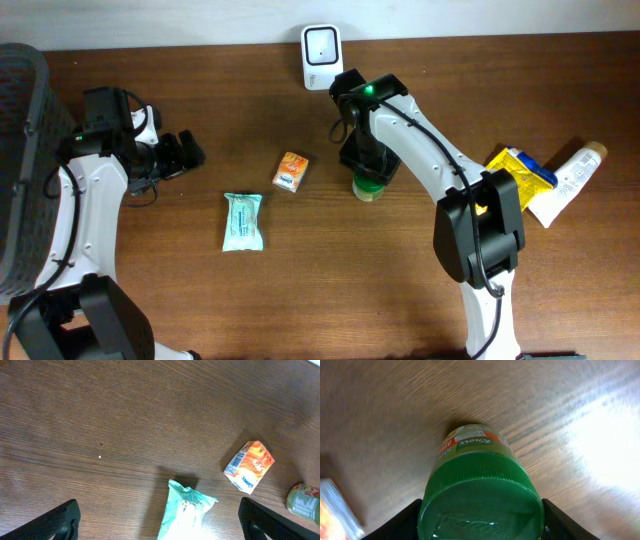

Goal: Scan the item barcode

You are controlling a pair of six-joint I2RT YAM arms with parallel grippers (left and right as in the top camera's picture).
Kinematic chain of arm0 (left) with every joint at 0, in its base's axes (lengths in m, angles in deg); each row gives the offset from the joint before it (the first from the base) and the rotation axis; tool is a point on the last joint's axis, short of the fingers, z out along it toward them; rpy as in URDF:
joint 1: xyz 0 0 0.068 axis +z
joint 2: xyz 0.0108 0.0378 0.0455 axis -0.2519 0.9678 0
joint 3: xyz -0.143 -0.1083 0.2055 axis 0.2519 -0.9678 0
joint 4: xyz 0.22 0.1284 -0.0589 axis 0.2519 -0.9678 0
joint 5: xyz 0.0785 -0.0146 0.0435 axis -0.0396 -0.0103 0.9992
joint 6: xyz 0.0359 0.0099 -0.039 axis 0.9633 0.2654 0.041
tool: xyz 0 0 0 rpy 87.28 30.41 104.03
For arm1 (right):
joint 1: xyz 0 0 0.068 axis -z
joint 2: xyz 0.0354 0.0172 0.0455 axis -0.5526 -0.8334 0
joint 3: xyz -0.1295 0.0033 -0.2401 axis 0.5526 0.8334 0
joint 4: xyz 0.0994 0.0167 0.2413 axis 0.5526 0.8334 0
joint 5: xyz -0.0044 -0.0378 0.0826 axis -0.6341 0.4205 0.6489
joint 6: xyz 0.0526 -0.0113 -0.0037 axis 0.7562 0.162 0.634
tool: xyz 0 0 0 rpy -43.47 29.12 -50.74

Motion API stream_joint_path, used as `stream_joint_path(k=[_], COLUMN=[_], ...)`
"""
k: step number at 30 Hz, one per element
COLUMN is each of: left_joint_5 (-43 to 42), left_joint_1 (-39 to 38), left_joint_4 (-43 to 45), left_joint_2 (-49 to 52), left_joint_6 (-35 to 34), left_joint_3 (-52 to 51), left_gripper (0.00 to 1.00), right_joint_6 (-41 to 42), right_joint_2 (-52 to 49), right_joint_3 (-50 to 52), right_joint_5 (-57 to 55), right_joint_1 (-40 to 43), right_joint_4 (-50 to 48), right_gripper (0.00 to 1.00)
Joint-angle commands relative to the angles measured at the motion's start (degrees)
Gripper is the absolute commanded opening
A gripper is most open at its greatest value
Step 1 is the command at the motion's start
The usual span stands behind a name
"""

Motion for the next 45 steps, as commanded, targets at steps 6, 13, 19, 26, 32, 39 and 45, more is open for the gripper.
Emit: stream_joint_path(k=[6,13,19,26,32,39,45], left_joint_5=[0.2,0.2,0.2,0.2,0.2,0.2,0.2], left_joint_1=[0.2,0.2,0.2,0.2,0.2,0.2,0.2], left_joint_4=[0.0,0.0,0.0,0.0,0.0,0.0,0.0], left_joint_2=[0.9,0.9,0.9,0.9,0.9,0.9,0.9], left_joint_6=[0.1,0.1,0.1,0.1,0.1,0.1,0.1], left_joint_3=[-0.2,-0.2,-0.2,-0.2,-0.2,-0.2,-0.2], left_gripper=[0.99,0.99,0.99,0.99,0.99,0.99,0.99], right_joint_6=[19.1,11.6,-23.4,-68.8,-72.9,-72.9,-72.9], right_joint_2=[-0.3,-0.3,-0.2,-0.2,-0.3,-0.3,-0.3], right_joint_3=[0.4,0.3,-5.0,-8.6,-4.2,2.3,2.5], right_joint_5=[-2.1,-4.6,-4.7,-0.9,-0.9,-0.7,1.9], right_joint_1=[-0.2,0.0,0.4,0.9,2.4,2.2,2.2], right_joint_4=[-0.3,0.5,1.5,6.2,1.6,-3.2,-3.8], right_gripper=[0.74,0.98,0.98,0.98,0.99,0.99,0.93])
